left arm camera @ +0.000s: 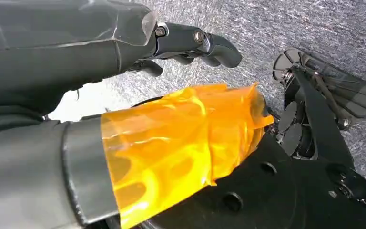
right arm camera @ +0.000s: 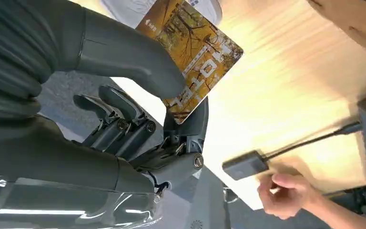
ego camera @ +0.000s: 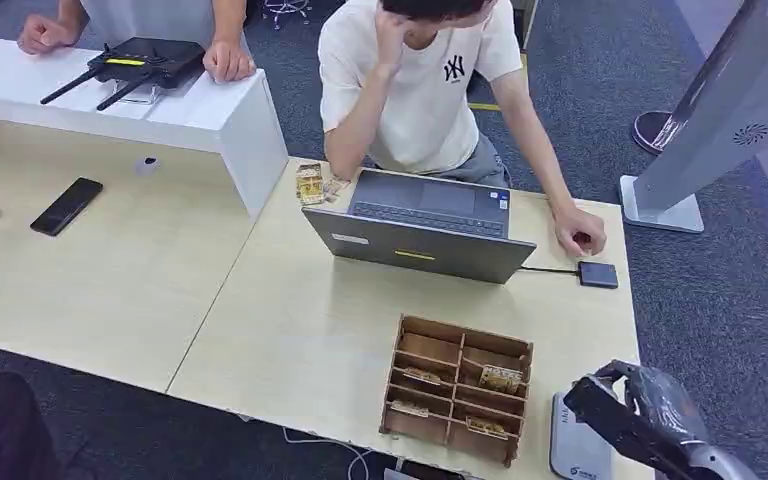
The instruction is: Pass the card to the sensor for recognition and then transmit it.
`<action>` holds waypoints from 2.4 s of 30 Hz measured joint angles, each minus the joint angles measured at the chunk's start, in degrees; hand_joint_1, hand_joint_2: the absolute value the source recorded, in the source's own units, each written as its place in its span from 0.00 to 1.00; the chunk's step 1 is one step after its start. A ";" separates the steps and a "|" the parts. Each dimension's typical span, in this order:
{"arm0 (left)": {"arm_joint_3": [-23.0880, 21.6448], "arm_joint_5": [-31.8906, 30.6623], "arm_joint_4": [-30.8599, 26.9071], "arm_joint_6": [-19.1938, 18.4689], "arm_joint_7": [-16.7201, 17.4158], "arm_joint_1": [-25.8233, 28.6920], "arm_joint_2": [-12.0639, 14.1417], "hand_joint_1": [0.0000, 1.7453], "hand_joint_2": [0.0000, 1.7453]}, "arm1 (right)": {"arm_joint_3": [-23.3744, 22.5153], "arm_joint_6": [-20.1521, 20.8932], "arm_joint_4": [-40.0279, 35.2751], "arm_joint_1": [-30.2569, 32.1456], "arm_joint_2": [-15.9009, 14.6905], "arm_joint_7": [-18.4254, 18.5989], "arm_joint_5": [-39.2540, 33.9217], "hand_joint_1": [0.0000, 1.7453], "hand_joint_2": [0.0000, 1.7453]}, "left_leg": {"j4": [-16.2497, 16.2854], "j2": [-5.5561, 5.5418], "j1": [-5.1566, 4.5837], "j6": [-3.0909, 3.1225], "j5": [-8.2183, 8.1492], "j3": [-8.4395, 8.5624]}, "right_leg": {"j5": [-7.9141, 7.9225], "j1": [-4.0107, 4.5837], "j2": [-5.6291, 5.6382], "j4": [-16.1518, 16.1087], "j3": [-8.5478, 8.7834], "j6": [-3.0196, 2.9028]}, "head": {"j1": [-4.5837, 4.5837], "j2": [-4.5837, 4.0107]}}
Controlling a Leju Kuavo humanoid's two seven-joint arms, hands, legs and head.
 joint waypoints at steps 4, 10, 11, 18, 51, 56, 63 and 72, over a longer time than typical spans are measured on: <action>0.00 0.83 0.00 0.02 0.22 -0.01 0.04 0.00 0.00 | 0.61 0.98 0.41 0.02 -0.63 1.97 -1.25 1.00 1.00 | 0.00 0.00 0.00 0.00 0.00 0.00 | 0.00 0.00 0.01 0.00 0.00 0.00 | 0.00 0.00; 0.00 1.59 0.00 0.02 0.35 -0.04 0.07 0.00 0.00 | 1.31 1.81 0.46 0.87 -1.42 3.23 -3.52 1.00 1.00 | 0.00 0.00 0.00 0.00 0.00 0.01 | 0.00 0.00 0.01 0.00 -0.01 0.00 | 0.00 0.00; 0.00 1.66 0.00 0.02 0.35 -0.06 0.07 0.00 0.00 | 1.38 1.81 0.44 1.08 -1.53 3.45 -3.72 1.00 1.00 | 0.01 0.01 0.00 0.00 0.00 0.01 | 0.00 0.00 0.01 0.00 -0.01 0.00 | -0.02 0.00; 0.00 1.97 0.00 0.07 0.50 -0.15 0.09 0.00 0.00 | 2.19 1.86 0.33 2.13 -2.49 4.61 -4.79 1.00 1.00 | 0.01 0.02 0.00 0.00 0.00 0.02 | 0.00 0.00 0.02 0.00 0.00 0.00 | -0.02 0.00; -0.09 2.51 0.00 0.15 0.50 -0.22 0.11 0.00 0.00 | 4.06 1.68 2.97 0.97 -2.12 4.78 -4.00 1.00 1.00 | 0.01 0.01 0.00 0.00 0.00 0.01 | 0.00 0.00 0.00 0.00 0.01 0.00 | 0.00 0.00; -0.11 2.67 0.00 0.15 0.50 -0.24 0.11 0.00 0.00 | 4.06 1.51 3.30 0.73 -1.75 4.54 -3.89 1.00 1.00 | 0.01 0.01 0.00 0.00 0.00 0.01 | 0.00 0.00 0.01 0.00 0.01 0.00 | 0.00 0.00; -0.11 2.67 0.00 0.15 0.50 -0.24 0.11 0.00 0.00 | 4.11 1.22 3.67 0.67 -1.29 4.48 -3.78 1.00 1.00 | 0.01 0.01 0.00 0.00 0.00 0.01 | 0.00 0.00 0.01 0.00 0.02 0.00 | -0.02 0.00; -0.13 2.71 0.00 0.17 0.50 -0.24 0.11 0.00 0.00 | 4.30 0.76 3.96 0.74 -0.72 4.48 -3.71 1.00 1.00 | 0.01 0.01 0.00 0.00 0.00 0.02 | 0.00 0.00 0.01 0.00 0.01 0.00 | 0.00 0.00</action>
